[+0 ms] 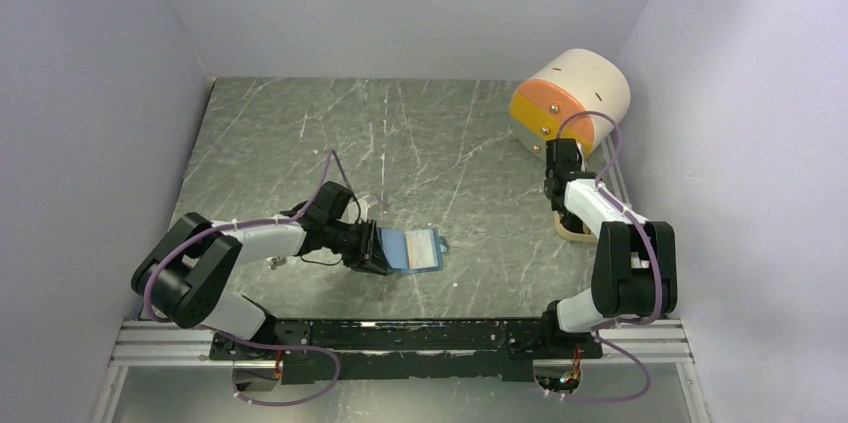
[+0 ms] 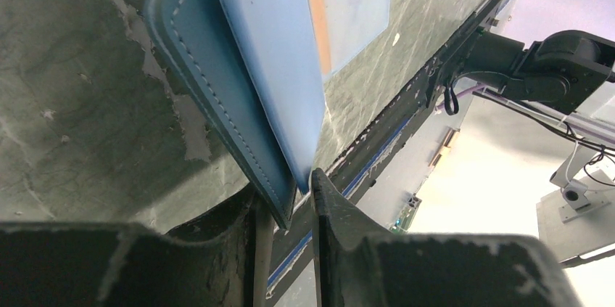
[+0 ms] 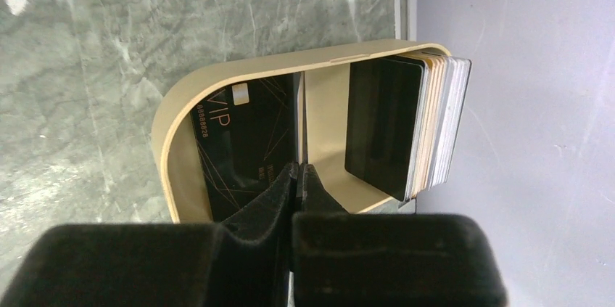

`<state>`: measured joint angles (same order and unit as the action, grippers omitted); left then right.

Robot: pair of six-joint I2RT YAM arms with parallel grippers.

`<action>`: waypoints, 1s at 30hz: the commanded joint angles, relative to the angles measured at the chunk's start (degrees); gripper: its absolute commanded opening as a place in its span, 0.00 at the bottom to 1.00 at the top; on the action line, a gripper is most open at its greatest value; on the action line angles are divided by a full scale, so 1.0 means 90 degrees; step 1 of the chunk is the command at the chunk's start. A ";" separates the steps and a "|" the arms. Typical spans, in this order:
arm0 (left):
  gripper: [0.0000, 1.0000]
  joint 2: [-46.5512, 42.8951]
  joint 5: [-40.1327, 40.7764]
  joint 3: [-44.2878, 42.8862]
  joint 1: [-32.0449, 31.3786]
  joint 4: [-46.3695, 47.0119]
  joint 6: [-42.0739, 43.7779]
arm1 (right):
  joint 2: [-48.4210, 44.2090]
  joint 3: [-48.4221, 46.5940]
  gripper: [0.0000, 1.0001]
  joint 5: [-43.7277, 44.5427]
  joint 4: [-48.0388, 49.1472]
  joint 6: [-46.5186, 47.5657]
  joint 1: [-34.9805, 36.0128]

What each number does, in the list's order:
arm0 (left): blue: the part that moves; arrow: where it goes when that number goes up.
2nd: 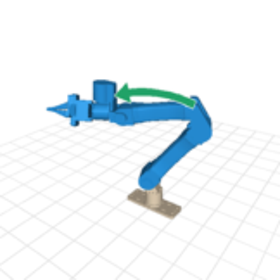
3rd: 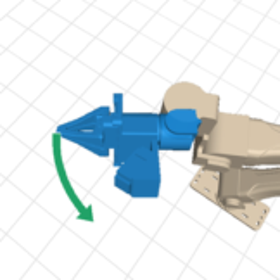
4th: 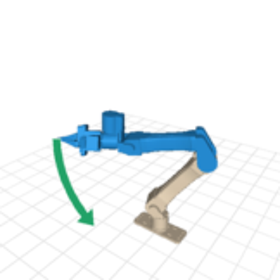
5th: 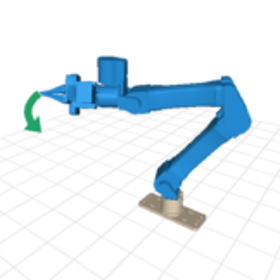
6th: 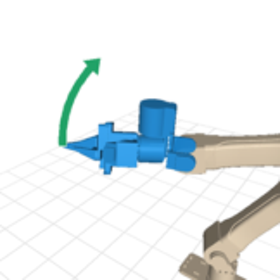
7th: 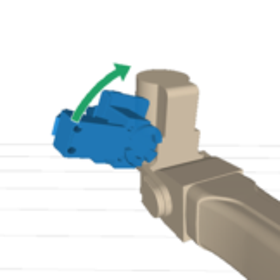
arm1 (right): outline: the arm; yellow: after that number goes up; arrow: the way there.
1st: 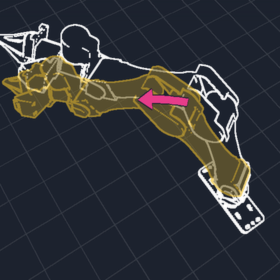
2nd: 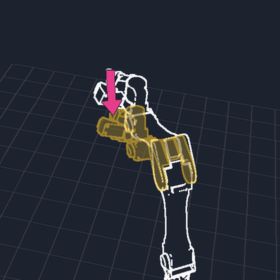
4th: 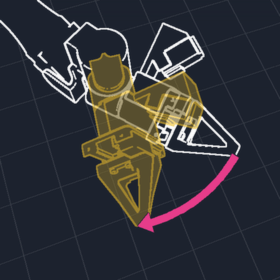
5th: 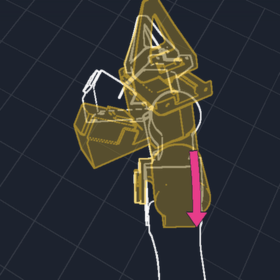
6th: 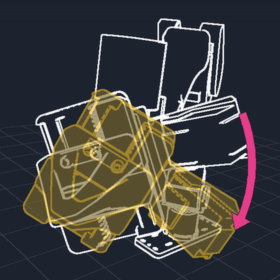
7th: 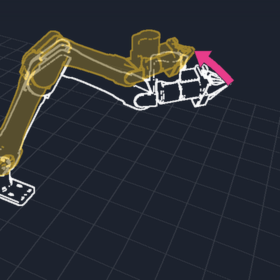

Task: Put the credit cards into the card holder
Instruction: Pick up the credit card from the storage box, then insert the credit card into the card holder.

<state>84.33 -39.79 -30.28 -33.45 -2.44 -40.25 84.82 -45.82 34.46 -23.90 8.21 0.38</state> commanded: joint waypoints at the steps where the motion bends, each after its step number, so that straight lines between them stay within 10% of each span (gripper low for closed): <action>1: 0.29 -0.0220 0.0045 -0.0149 0.0037 0.0012 -0.0040 | -0.0280 -0.0299 0.00 0.0156 -0.0445 -0.0500 0.0084; 13: 0.28 -0.0664 0.0790 -0.0089 0.0042 -0.0273 -0.0380 | -0.1574 -0.1355 0.00 -0.0824 -0.0957 -0.0748 0.0170; 30: 0.29 -0.0449 0.1702 -0.0460 0.0085 -0.0982 -0.0577 | -0.1769 -0.1316 0.00 -0.5602 0.0386 -0.3141 0.1844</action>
<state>80.27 -27.38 -32.97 -33.41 -9.26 -44.86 68.79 -59.70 -2.61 -27.92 -13.37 12.99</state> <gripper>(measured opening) 0.275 0.009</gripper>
